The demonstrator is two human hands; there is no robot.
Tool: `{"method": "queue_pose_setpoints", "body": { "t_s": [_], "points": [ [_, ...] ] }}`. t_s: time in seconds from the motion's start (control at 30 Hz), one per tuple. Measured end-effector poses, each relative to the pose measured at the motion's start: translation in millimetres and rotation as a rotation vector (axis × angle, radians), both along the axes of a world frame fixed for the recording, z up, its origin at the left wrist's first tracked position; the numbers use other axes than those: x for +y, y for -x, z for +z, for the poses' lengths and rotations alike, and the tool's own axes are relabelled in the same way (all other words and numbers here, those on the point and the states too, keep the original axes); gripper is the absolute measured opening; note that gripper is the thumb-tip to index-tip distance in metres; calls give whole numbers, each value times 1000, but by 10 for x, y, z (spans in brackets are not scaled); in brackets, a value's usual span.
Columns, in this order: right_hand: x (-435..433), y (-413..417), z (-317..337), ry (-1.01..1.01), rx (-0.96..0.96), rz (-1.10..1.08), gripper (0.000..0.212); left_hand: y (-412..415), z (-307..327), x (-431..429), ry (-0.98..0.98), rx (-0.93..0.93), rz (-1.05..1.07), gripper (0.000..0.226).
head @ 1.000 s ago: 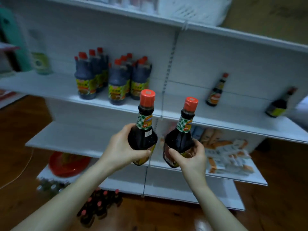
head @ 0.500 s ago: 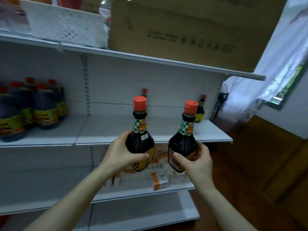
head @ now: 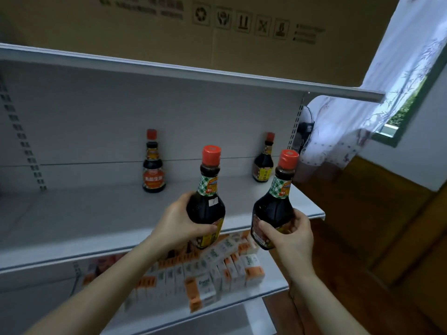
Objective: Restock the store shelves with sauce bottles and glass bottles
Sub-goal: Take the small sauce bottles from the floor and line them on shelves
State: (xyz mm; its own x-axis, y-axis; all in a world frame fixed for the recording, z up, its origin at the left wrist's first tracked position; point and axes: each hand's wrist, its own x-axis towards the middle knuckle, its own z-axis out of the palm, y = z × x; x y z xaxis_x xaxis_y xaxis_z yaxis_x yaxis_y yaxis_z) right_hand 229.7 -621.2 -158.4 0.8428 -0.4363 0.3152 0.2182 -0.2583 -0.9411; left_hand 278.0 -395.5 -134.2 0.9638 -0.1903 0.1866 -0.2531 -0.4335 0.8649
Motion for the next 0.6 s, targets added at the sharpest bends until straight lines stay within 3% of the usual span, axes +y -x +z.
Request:
{"method": "queue_pose_setpoints", "body": {
  "t_s": [0.13, 0.3, 0.6],
  "points": [
    [-224, -563, -56, -2, 12, -40, 59, -611, -55, -272, 3, 19, -41, 68],
    [-475, -1121, -213, 2, 47, -75, 59, -1203, -239, -566, -20, 68, -42, 77],
    [-1031, -2035, -520, 35, 129, 20, 66, -1721, -497, -1105, 48, 184, 44, 67]
  ]
}}
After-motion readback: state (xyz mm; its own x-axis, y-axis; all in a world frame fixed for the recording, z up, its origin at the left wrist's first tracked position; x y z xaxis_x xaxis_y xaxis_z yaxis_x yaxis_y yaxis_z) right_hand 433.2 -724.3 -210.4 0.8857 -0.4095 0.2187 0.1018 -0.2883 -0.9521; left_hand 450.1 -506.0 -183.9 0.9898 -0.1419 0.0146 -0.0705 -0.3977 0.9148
